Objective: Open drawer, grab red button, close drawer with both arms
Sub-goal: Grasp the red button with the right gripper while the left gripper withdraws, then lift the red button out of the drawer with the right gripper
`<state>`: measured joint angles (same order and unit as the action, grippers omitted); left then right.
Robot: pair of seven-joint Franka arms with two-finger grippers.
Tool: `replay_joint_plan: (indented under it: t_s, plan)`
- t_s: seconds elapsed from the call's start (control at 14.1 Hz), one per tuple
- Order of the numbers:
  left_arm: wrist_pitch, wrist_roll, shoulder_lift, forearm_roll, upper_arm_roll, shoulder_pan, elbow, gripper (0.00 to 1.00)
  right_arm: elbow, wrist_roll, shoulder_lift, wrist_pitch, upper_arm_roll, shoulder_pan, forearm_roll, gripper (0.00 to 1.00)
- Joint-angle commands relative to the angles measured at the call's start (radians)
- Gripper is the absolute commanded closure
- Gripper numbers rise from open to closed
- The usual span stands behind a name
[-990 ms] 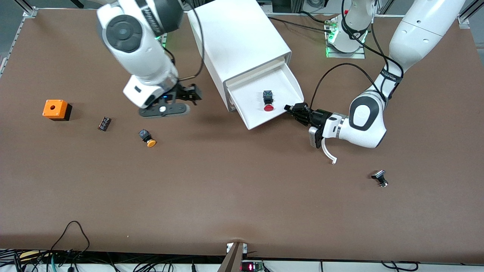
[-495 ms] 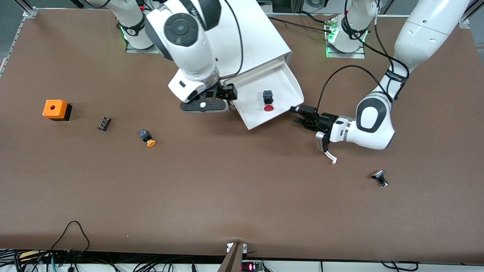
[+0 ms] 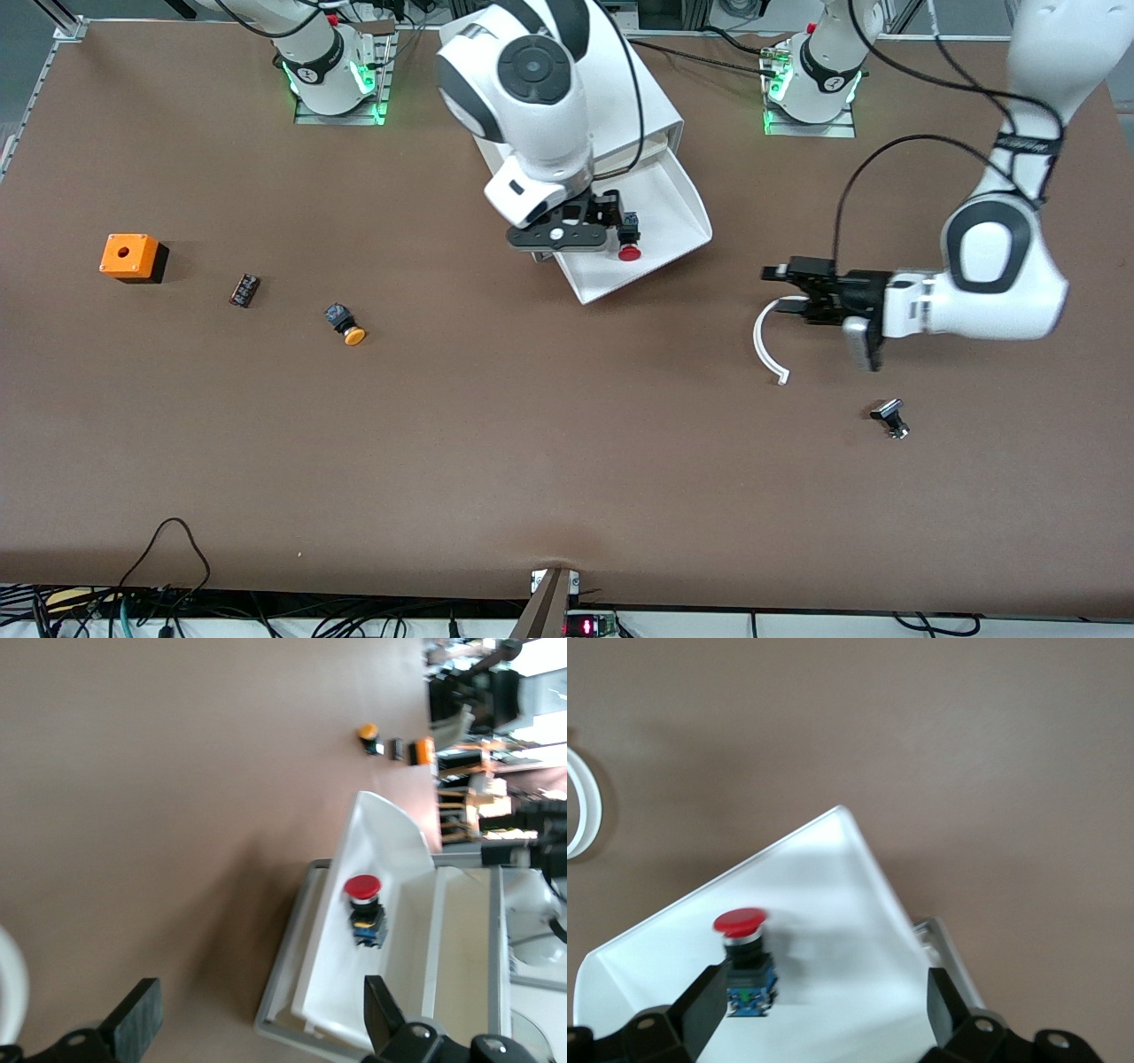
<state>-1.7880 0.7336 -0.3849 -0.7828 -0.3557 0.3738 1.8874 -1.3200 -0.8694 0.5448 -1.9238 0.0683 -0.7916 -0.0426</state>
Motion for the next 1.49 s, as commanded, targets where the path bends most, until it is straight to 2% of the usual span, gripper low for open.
replay_joint_plan:
  t_s: [0.0, 0.14, 0.21, 0.28, 0.42, 0.57, 0.71, 0.78, 0.85, 0.92, 0.99, 1.06, 1.13, 1.27, 1.41]
  plan:
    - [0.051, -0.109, 0.081, 0.074, 0.029, 0.049, 0.019, 0.0, 0.038, -0.031, 0.046, -0.03, -0.012, -0.055, 0.0, 0.0]
    - [0.055, -0.137, 0.125, 0.091, 0.075, 0.054, 0.021, 0.0, 0.038, -0.062, 0.066, -0.056, -0.012, -0.08, 0.003, 0.0]
    - [0.055, -0.164, 0.145, 0.138, 0.096, 0.056, 0.021, 0.0, 0.038, -0.065, 0.081, -0.067, -0.013, -0.102, 0.004, 0.0]
    - [0.055, -0.278, 0.202, 0.231, 0.106, 0.057, 0.021, 0.0, 0.038, -0.066, 0.107, -0.09, -0.016, -0.128, 0.01, 0.0]
    - [0.058, -0.415, 0.26, 0.34, 0.112, 0.053, 0.013, 0.0, 0.038, -0.088, 0.135, -0.098, -0.016, -0.146, 0.03, 0.0]
    - [0.103, -0.541, 0.291, 0.469, 0.11, 0.039, -0.039, 0.0, 0.035, -0.091, 0.15, -0.113, -0.016, -0.159, 0.043, 0.0]
    - [0.177, -0.649, 0.299, 0.589, 0.115, 0.002, -0.129, 0.0, 0.033, -0.092, 0.167, -0.113, -0.016, -0.172, 0.07, 0.02]
    - [0.2, -0.699, 0.311, 0.62, 0.121, -0.015, -0.149, 0.0, 0.033, -0.091, 0.171, -0.113, -0.016, -0.173, 0.073, 0.07]
    - [0.203, -0.765, 0.328, 0.632, 0.135, -0.039, -0.152, 0.0, 0.033, -0.089, 0.173, -0.113, -0.016, -0.173, 0.082, 0.16]
    - [0.205, -0.81, 0.343, 0.646, 0.144, -0.055, -0.152, 0.0, 0.031, -0.086, 0.173, -0.113, -0.016, -0.173, 0.089, 0.37]
    - [0.206, -0.83, 0.356, 0.686, 0.153, -0.073, -0.152, 0.0, 0.031, -0.085, 0.173, -0.113, -0.016, -0.173, 0.09, 0.63]
    - [0.213, -0.842, 0.365, 0.721, 0.185, -0.113, -0.154, 0.0, 0.031, -0.08, 0.173, -0.113, -0.016, -0.172, 0.09, 0.79]
    - [0.232, -0.855, 0.365, 0.735, 0.226, -0.16, -0.16, 0.0, 0.031, -0.076, 0.172, -0.113, -0.016, -0.17, 0.092, 0.89]
    - [0.292, -0.904, 0.362, 0.766, 0.315, -0.261, -0.217, 0.0, 0.033, -0.056, 0.172, -0.113, -0.018, -0.166, 0.092, 0.98]
    - [0.323, -0.93, 0.357, 0.787, 0.372, -0.332, -0.258, 0.0, 0.036, -0.053, 0.172, -0.113, -0.018, -0.163, 0.09, 0.99]
